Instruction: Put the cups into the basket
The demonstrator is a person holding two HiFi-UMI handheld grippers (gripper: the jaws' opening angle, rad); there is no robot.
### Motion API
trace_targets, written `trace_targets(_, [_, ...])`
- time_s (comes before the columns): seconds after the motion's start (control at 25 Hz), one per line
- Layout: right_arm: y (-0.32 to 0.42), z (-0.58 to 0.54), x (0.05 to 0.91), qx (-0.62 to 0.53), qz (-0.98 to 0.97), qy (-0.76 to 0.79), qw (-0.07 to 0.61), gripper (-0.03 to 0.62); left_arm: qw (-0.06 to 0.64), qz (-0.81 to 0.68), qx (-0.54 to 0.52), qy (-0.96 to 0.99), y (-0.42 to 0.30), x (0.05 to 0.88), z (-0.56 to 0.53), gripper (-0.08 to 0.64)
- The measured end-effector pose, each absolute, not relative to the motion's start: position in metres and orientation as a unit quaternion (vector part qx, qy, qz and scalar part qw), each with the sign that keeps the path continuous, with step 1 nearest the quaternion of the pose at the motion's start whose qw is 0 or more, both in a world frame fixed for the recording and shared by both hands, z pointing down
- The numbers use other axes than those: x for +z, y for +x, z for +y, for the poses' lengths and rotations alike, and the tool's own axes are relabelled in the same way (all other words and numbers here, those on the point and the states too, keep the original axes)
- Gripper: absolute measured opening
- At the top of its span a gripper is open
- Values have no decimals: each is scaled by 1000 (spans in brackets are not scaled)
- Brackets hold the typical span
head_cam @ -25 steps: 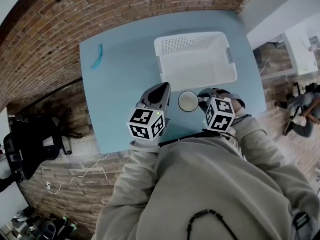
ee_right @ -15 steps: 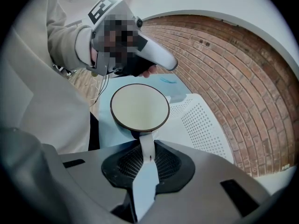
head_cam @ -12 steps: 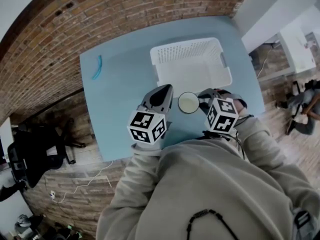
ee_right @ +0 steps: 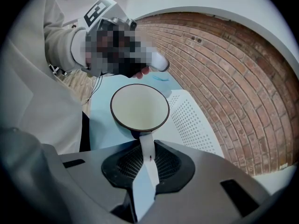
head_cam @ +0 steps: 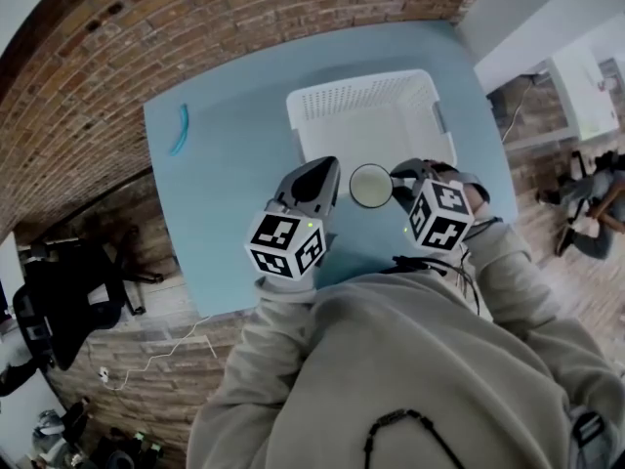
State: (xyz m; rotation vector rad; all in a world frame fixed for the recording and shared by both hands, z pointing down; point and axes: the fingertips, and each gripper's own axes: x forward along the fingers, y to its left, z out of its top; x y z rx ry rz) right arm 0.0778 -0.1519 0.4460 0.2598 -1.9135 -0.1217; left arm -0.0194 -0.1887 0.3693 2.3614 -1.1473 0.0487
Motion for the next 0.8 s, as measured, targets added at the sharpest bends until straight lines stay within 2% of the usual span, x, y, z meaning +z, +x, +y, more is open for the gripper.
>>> trace_targets(0.8, [79,-251,461,-41,-815,126,564,61,272,-413,27,869,-6,383,-260,-5])
